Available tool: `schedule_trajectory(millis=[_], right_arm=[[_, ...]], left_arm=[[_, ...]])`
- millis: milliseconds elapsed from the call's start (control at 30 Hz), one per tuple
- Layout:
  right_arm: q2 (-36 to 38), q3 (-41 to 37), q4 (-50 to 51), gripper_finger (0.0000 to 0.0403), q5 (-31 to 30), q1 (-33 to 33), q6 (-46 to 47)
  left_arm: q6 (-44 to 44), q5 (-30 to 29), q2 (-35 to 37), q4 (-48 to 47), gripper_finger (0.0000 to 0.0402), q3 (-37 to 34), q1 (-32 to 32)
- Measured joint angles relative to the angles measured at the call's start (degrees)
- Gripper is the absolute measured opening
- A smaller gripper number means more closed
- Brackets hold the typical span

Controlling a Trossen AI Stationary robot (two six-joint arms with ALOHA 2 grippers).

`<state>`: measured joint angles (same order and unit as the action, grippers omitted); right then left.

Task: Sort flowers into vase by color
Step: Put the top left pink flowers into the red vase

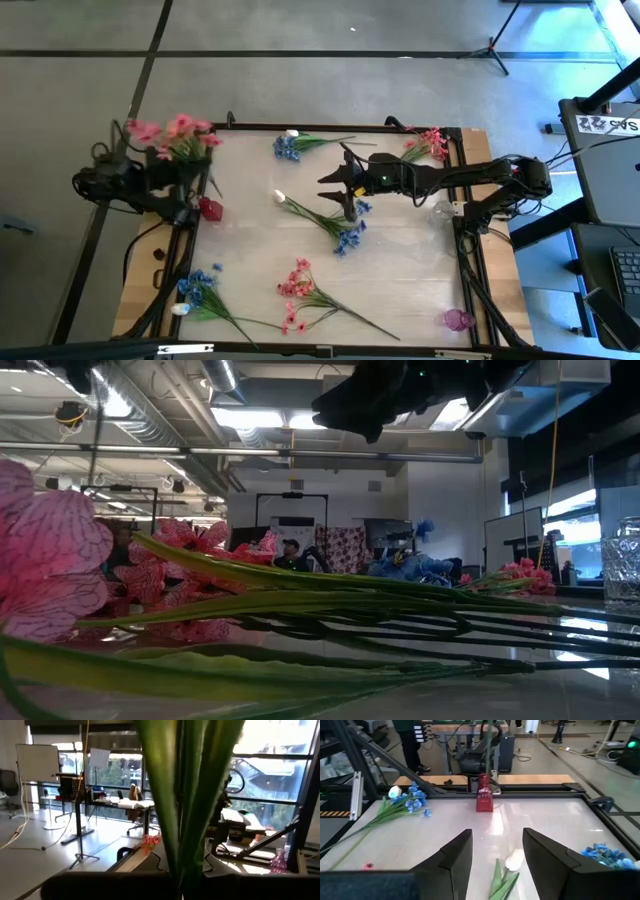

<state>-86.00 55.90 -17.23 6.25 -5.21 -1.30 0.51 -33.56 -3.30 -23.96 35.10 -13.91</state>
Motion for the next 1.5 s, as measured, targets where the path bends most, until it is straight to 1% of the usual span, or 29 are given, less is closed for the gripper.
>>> schedule_trajectory(millis=[67, 167, 267, 467, 733, 900, 1067, 1200, 1367, 1500], right_arm=[[0.0, 0.0, -0.3, 0.0175, -1.2, 0.0, 0.0], [0.0, 0.0, -1.0, 0.0175, -2.2, 0.0, 0.0], [0.0, 0.0, -1.9, 0.0175, -2.7, 0.0, 0.1], [0.0, 0.0, -2.8, 0.0175, -4.3, -0.1, 0.2], [0.0, 0.0, -2.8, 0.0175, -4.3, -0.1, 0.2], [0.0, 0.0, -2.8, 0.0175, -4.3, -0.1, 0.1], [0.0, 0.0, -2.8, 0.0175, -4.3, -0.1, -0.1], [0.0, 0.0, -2.8, 0.0175, -4.3, -0.1, -0.5], [0.0, 0.0, -2.6, 0.0175, -4.4, -0.1, -0.5], [0.0, 0.0, -1.1, 0.0175, -4.3, -0.1, -0.5]], left_arm=[[-1.7, -0.2, 0.0, -6.6, 0.0004, 3.1, 0.0], [-6.5, 0.1, 0.0, -17.3, 0.0004, 7.1, 0.0], [-9.2, 1.0, 0.0, -22.2, 0.0004, 8.8, 0.0], [-10.1, 1.2, -0.1, -22.2, 0.0004, 7.1, 0.0], [-11.4, -2.9, 0.0, -21.7, 0.0004, 7.1, 0.0], [-15.6, -9.5, 0.0, -21.9, 0.0004, 7.1, 0.0], [-20.4, -14.4, -1.2, -21.4, 0.0004, 7.1, 0.0], [-23.7, -18.7, -5.2, -20.7, 0.0004, 7.1, 0.0], [-25.9, -19.6, -12.9, -18.2, 0.0004, 7.3, 0.0], [-29.7, -20.0, -16.7, -21.6, 0.0004, 9.0, 0.0]])
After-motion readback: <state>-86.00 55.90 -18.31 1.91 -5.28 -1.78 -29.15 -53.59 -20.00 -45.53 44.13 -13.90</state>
